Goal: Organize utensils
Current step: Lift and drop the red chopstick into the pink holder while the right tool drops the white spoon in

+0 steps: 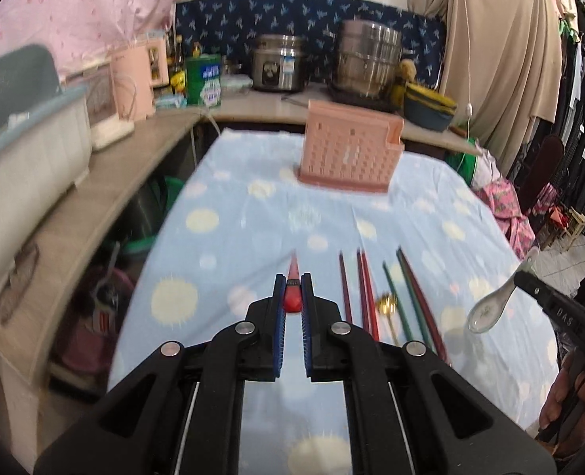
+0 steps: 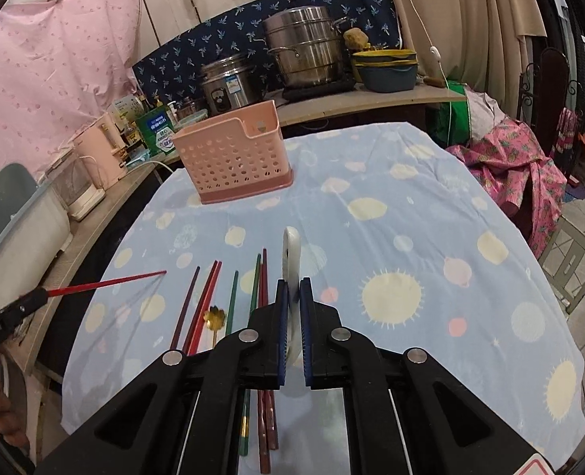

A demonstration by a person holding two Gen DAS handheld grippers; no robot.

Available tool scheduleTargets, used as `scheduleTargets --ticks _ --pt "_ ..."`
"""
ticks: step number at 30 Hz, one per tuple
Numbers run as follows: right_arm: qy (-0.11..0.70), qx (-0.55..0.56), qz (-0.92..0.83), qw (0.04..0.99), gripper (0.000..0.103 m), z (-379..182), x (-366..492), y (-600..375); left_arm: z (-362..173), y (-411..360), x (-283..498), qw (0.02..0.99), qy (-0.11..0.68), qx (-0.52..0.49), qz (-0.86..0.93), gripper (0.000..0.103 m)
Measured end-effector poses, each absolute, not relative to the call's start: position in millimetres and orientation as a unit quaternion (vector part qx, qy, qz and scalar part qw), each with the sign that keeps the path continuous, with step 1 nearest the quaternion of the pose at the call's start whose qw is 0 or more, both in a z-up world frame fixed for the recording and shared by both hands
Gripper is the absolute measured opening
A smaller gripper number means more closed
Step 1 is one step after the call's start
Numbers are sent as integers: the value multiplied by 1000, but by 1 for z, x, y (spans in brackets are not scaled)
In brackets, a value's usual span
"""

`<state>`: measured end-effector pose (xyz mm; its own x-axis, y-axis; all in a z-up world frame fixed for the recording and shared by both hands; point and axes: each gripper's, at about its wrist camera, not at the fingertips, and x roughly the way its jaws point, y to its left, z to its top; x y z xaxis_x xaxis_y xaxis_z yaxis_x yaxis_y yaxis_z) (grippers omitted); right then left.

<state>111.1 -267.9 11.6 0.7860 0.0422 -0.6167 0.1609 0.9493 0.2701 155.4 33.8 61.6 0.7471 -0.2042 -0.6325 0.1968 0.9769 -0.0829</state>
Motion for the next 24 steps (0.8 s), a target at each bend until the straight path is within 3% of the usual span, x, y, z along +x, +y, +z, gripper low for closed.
scheduleTargets --ticks 11,24 --pt "254 167 -12 953 6 72 213 -284 165 19 244 964 236 -15 -119 7" --pt "213 183 -14 960 6 95 344 -293 225 -16 352 982 134 -60 -122 7"
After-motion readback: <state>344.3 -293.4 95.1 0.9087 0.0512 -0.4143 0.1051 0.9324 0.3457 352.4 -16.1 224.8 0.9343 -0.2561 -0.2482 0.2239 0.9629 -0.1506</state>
